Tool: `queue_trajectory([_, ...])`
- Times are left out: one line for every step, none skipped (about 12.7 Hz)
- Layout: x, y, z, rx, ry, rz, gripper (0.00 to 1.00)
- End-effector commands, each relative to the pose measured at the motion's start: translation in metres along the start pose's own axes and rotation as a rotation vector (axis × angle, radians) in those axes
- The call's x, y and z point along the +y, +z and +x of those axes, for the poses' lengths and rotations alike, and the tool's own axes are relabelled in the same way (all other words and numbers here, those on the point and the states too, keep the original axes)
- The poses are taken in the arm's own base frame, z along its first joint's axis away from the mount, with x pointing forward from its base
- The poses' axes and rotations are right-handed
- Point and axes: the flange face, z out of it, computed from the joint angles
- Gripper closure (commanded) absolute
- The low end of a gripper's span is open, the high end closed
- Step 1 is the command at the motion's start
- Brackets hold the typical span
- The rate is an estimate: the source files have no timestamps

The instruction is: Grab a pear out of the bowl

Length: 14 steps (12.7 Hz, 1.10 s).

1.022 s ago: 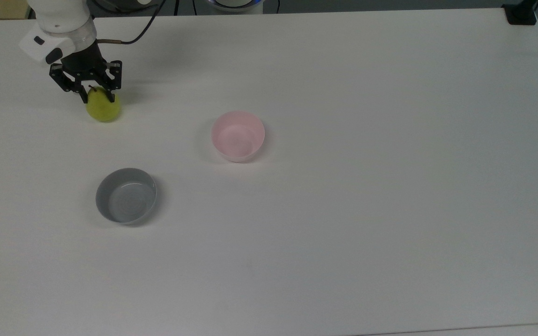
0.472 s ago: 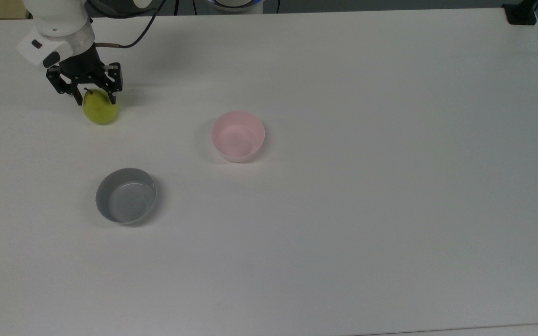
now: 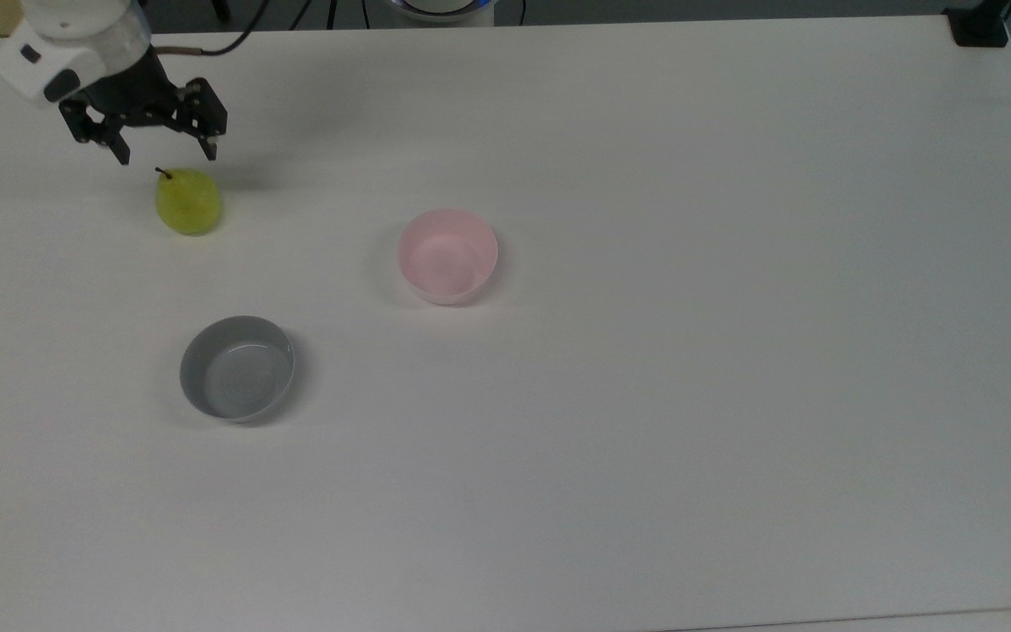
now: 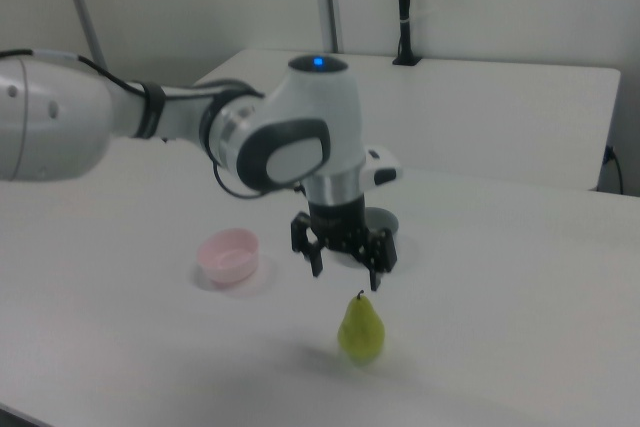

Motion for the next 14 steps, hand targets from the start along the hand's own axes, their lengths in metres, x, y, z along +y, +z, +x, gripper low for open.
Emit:
queue_trajectory([-0.028,-0.073,0.005,-0.034,0.08,0.002,0.0])
queue_trajectory([-0.036,-0.099,0.001,-0.029,0.132,0.006,0.0])
queue_trajectory([-0.045,-0.114,-0.001,-0.039,0.157,0.011,0.0])
queue_trajectory([-0.055,-0.13,-0.001,-0.04,0.167,0.016,0.0])
queue_trajectory([-0.067,-0.143,-0.003,-0.052,0.166,0.025,0.0])
queue_trajectory([-0.078,-0.158,-0.005,-0.059,0.168,0.03,0.0])
queue_trajectory([-0.089,-0.172,-0.008,-0.068,0.18,0.031,0.0])
queue_trajectory([-0.103,-0.19,-0.011,-0.071,0.194,0.035,0.0])
queue_trajectory([-0.112,-0.201,-0.012,-0.076,0.187,0.038,0.0])
queue_trajectory([-0.125,-0.208,-0.011,-0.091,0.174,0.042,0.0])
queue_trajectory([-0.151,-0.213,-0.008,-0.1,0.139,0.042,0.0])
queue_trajectory([-0.165,-0.217,-0.005,-0.09,0.121,0.039,0.0])
queue_trajectory([-0.176,-0.217,-0.003,-0.084,0.101,0.039,0.0])
queue_trajectory([-0.183,-0.217,0.001,-0.066,0.077,0.05,0.0])
